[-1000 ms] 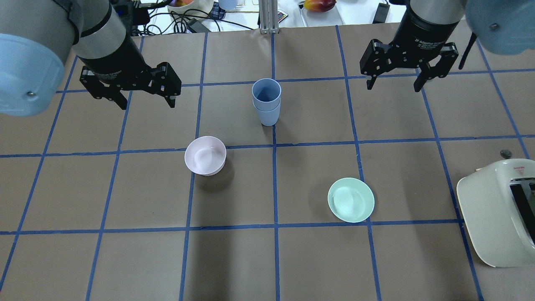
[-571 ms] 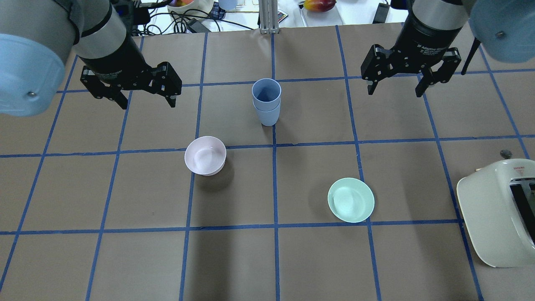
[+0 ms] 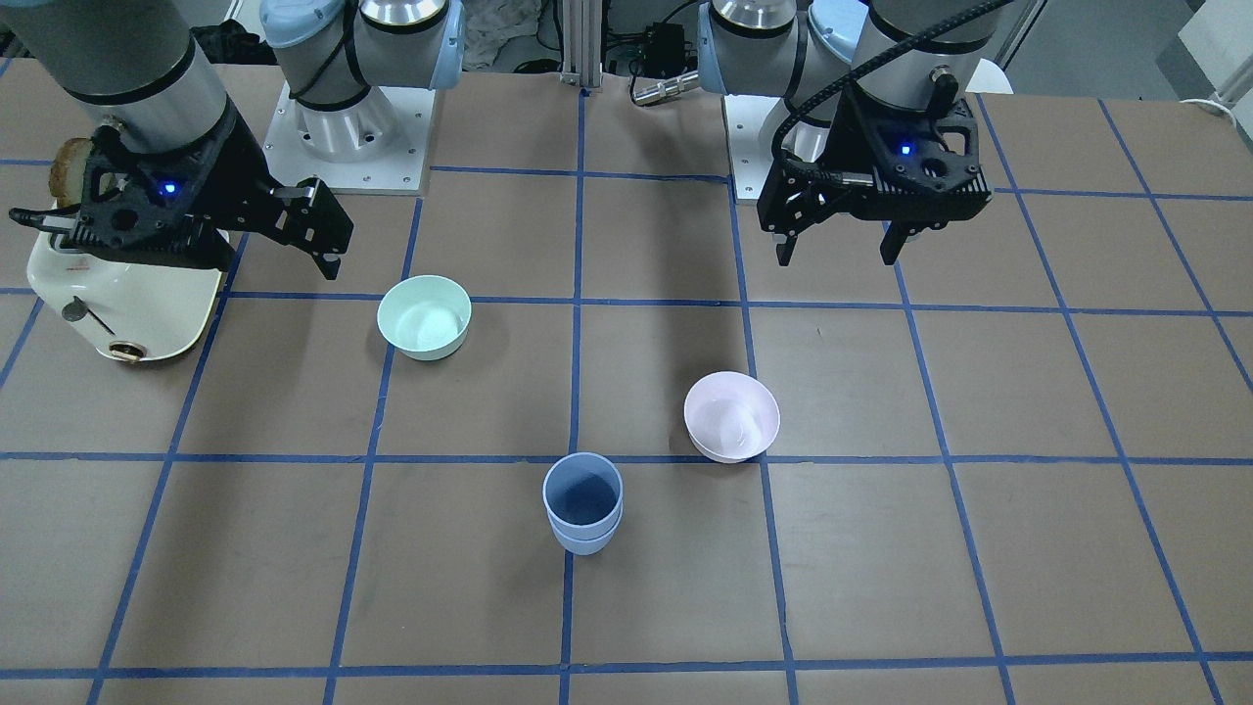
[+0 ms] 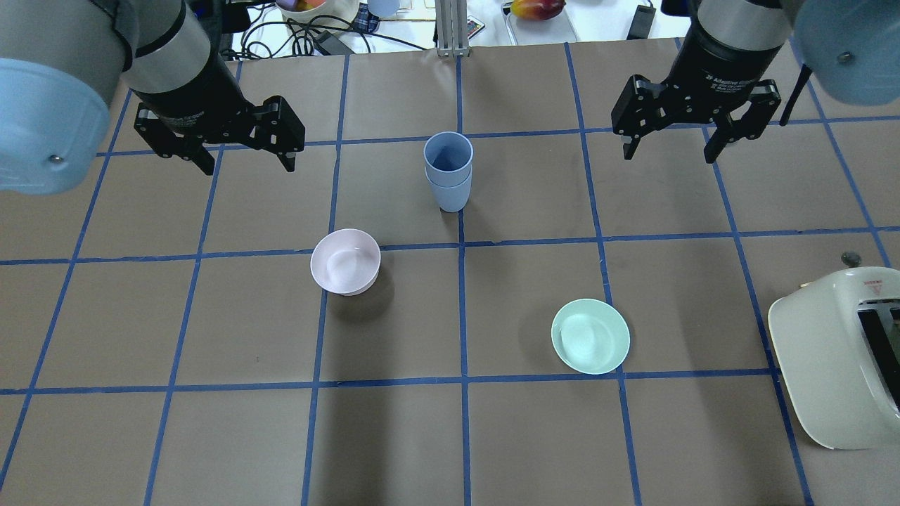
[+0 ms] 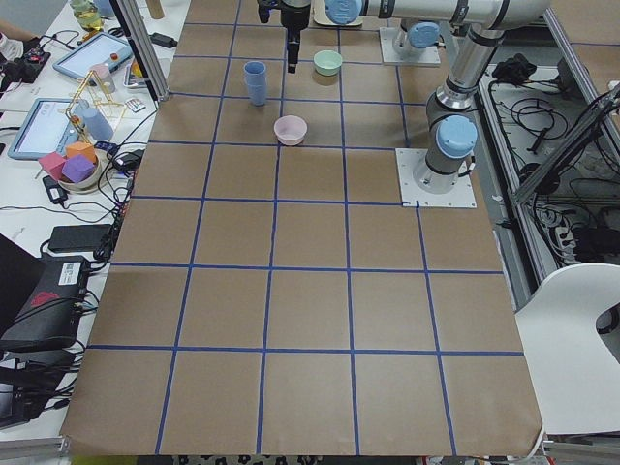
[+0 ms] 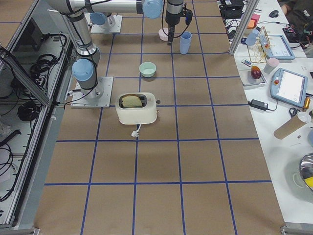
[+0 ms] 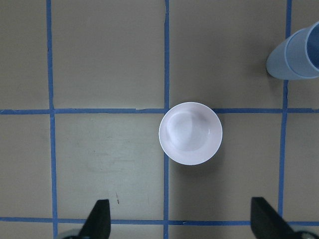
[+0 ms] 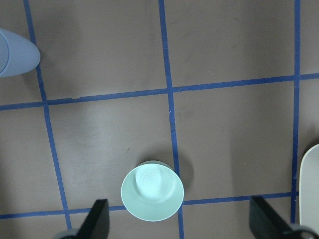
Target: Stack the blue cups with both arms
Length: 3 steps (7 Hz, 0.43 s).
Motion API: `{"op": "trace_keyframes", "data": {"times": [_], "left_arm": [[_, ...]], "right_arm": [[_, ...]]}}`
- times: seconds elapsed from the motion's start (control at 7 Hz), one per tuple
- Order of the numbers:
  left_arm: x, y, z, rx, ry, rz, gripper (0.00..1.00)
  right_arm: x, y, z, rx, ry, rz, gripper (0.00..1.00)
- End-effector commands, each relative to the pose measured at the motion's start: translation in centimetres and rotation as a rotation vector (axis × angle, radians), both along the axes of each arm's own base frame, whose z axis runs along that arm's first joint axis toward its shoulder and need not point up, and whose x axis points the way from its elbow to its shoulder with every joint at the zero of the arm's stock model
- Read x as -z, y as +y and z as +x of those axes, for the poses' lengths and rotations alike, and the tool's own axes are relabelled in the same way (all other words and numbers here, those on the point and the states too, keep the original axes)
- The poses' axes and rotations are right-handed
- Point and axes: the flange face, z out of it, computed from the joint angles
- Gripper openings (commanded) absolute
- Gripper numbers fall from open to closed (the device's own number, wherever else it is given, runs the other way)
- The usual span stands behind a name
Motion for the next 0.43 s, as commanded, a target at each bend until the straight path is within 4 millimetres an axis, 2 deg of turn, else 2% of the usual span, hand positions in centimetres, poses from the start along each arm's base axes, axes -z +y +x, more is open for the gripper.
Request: {"op": "trace_keyframes", "data": {"times": [0.0, 0.29], "left_arm": [[-0.05, 0.03, -0.04, -0.003, 0.001, -0.002, 1.0], [-0.07, 0.1, 0.02, -0.004, 0.003, 0.001, 1.0]], "right_arm": [[0.1, 0.02, -0.17, 0.002, 0.014, 0.007, 1.0], [0.12, 0.06, -0.09, -0.001, 0.014, 0.008, 1.0]]}}
